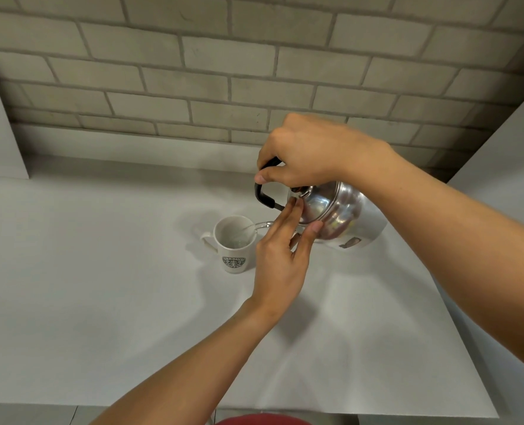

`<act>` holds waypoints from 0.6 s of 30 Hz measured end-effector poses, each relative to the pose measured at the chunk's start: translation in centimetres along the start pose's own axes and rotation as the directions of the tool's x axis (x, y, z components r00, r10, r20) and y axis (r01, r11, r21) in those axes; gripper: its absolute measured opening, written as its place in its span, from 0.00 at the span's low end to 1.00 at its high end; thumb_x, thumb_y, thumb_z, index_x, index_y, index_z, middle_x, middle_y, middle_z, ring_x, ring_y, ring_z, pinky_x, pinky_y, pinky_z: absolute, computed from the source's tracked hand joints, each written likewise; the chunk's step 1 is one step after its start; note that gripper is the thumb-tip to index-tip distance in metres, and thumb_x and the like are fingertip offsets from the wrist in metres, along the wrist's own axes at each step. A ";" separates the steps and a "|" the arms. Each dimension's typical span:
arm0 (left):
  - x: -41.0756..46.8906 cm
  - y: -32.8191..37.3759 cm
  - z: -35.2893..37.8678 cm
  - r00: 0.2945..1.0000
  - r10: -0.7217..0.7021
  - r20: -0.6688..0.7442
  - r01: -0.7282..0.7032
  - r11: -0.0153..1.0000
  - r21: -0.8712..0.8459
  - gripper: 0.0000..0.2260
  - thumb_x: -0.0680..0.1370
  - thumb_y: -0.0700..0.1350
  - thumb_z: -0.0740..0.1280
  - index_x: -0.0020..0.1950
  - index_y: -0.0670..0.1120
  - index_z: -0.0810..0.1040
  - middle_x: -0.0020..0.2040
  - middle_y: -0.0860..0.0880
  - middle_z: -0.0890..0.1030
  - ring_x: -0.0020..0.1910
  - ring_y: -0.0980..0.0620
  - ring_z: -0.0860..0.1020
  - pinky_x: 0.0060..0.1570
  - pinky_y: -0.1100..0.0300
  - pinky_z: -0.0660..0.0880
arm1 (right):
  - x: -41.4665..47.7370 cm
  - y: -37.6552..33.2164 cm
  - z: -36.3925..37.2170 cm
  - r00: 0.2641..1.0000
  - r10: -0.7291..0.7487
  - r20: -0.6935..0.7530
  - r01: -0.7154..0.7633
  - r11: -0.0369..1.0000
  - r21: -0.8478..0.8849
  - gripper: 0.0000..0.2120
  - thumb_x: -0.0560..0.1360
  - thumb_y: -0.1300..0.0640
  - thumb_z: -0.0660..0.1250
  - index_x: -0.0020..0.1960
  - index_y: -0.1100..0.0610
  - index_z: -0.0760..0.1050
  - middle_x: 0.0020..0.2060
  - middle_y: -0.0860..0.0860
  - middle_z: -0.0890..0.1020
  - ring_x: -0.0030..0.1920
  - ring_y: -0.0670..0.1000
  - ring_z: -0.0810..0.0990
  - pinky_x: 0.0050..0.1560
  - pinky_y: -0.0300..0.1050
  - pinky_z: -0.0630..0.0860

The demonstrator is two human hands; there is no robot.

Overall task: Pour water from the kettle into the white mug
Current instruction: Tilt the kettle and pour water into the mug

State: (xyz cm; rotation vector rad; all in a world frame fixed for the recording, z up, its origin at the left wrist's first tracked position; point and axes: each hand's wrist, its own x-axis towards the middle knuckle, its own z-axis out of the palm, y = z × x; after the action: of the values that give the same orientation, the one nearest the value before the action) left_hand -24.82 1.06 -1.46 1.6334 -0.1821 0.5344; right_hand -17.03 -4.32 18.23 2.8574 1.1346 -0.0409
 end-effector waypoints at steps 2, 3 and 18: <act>-0.1 0.1 0.0 1.000 -0.013 0.001 0.013 1.000 -0.022 0.22 0.82 0.48 0.71 0.75 0.46 0.73 0.75 0.51 0.74 0.74 0.67 0.67 0.61 0.60 0.79 | 0.0 0.0 0.1 1.000 0.002 0.006 -0.002 1.000 0.003 0.14 0.80 0.41 0.68 0.54 0.48 0.86 0.31 0.43 0.73 0.41 0.57 0.80 0.40 0.50 0.78; -0.1 0.1 0.0 1.000 -0.018 0.001 0.018 0.999 -0.029 0.22 0.82 0.47 0.71 0.75 0.45 0.73 0.75 0.51 0.74 0.74 0.67 0.67 0.61 0.61 0.79 | 0.1 0.0 0.1 1.000 0.000 0.011 0.000 1.000 -0.001 0.15 0.80 0.41 0.68 0.54 0.49 0.86 0.31 0.43 0.73 0.41 0.57 0.79 0.39 0.50 0.77; -0.2 0.6 0.1 0.999 0.016 -0.034 -0.016 1.000 -0.019 0.21 0.82 0.46 0.71 0.74 0.44 0.75 0.74 0.49 0.75 0.72 0.68 0.69 0.57 0.70 0.77 | 0.2 -0.2 0.2 1.000 -0.014 -0.017 0.013 0.999 -0.047 0.15 0.79 0.41 0.68 0.51 0.51 0.86 0.31 0.44 0.73 0.41 0.58 0.80 0.30 0.42 0.64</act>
State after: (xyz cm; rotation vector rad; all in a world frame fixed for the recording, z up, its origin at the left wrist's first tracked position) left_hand -25.24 0.87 -1.04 1.6041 -0.1747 0.5705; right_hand -16.98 -4.05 18.06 2.8144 1.1422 0.0093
